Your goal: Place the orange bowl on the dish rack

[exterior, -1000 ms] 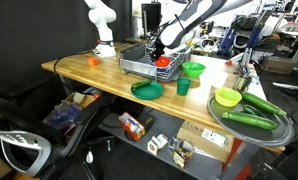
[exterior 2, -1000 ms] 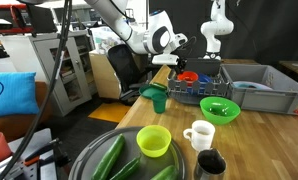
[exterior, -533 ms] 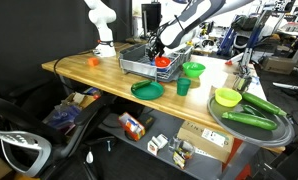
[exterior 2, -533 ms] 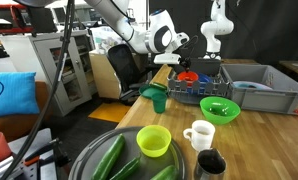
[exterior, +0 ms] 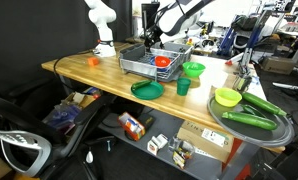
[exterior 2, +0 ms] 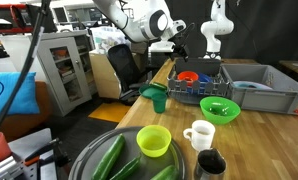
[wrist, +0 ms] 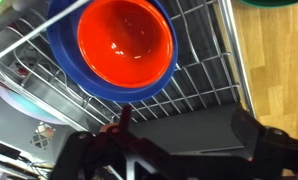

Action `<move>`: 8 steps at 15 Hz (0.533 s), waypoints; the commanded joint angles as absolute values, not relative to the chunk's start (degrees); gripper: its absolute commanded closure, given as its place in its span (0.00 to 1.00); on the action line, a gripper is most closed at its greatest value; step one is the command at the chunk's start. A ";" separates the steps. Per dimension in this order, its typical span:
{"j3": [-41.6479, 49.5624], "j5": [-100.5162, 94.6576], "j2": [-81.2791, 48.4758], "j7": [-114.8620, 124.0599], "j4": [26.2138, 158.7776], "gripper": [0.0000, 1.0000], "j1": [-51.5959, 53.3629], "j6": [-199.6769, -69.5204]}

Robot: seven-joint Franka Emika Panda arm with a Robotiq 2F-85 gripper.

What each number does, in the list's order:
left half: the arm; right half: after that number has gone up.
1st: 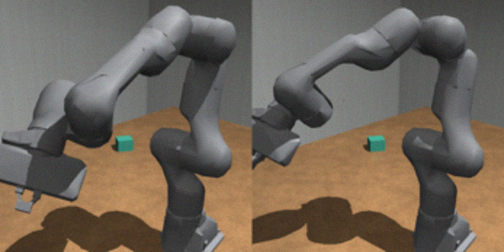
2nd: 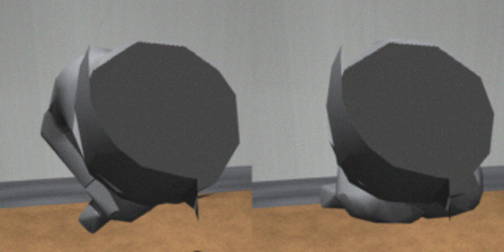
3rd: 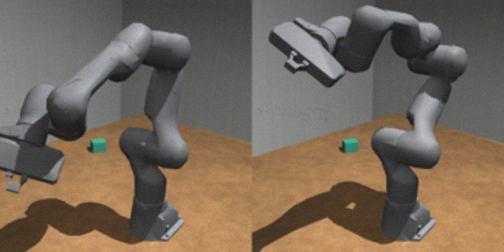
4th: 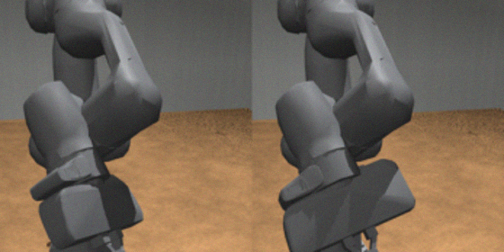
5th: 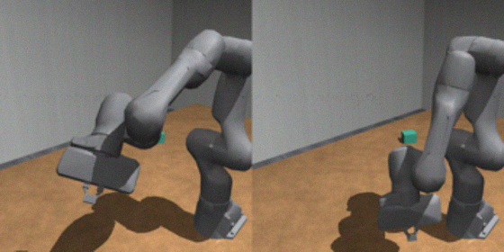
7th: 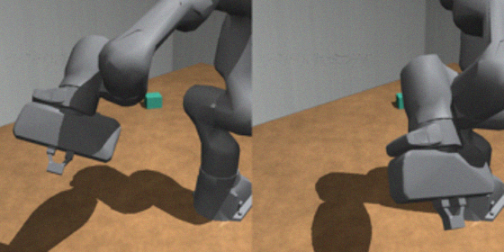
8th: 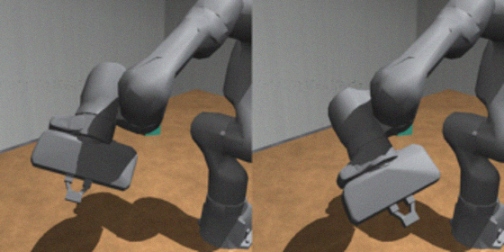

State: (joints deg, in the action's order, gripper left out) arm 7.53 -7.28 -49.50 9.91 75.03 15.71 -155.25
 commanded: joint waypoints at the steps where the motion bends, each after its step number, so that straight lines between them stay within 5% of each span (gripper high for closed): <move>1: 12.62 -9.72 -41.39 20.59 84.49 0.00 20.64 -151.21; 8: 14.58 -16.76 -25.69 39.59 102.78 0.00 26.88 -147.33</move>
